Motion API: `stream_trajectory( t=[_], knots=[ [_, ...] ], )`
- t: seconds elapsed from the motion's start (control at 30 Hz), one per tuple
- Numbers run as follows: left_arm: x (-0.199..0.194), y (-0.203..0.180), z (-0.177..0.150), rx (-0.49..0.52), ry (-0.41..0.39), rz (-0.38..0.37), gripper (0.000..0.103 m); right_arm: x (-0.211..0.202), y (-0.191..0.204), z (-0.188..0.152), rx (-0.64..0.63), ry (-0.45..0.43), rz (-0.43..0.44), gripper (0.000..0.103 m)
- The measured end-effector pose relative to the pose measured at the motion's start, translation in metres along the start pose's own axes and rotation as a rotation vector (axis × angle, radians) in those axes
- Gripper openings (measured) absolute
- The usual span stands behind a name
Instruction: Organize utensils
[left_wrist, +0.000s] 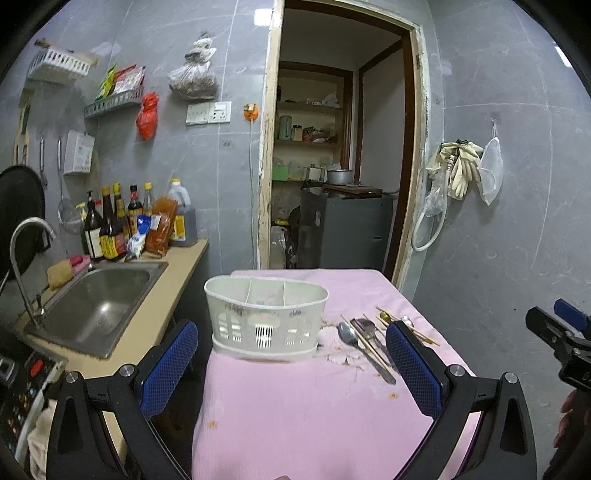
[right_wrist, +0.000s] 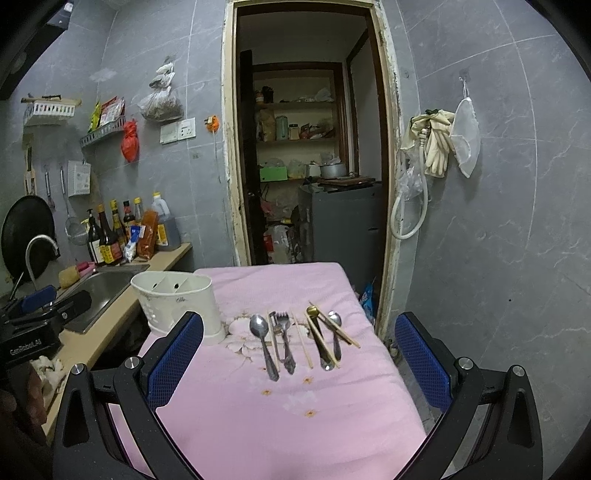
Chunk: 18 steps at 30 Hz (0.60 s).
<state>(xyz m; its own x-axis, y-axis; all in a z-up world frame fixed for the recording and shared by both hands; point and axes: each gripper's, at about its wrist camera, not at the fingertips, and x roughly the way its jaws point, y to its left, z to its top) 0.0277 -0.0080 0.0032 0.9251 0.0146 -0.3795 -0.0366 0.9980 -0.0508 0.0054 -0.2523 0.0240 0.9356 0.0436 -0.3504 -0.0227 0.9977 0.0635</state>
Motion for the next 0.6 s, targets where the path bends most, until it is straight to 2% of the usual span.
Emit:
stream_trajectory(
  t=[0.3, 0.43, 0.6],
  knots=[
    [0.041, -0.030, 0.020, 0.012, -0.016, 0.014, 0.103, 0.036, -0.026, 0.036, -0.013, -0.038, 0.010, 0.102],
    [0.068, -0.050, 0.023, 0.012, -0.008, 0.042, 0.103, 0.073, -0.040, 0.050, -0.044, -0.029, 0.038, 0.102],
    [0.104, -0.074, 0.018, -0.005, 0.025, 0.073, 0.103, 0.136, -0.060, 0.060, -0.068, 0.022, 0.095, 0.102]
  ],
)
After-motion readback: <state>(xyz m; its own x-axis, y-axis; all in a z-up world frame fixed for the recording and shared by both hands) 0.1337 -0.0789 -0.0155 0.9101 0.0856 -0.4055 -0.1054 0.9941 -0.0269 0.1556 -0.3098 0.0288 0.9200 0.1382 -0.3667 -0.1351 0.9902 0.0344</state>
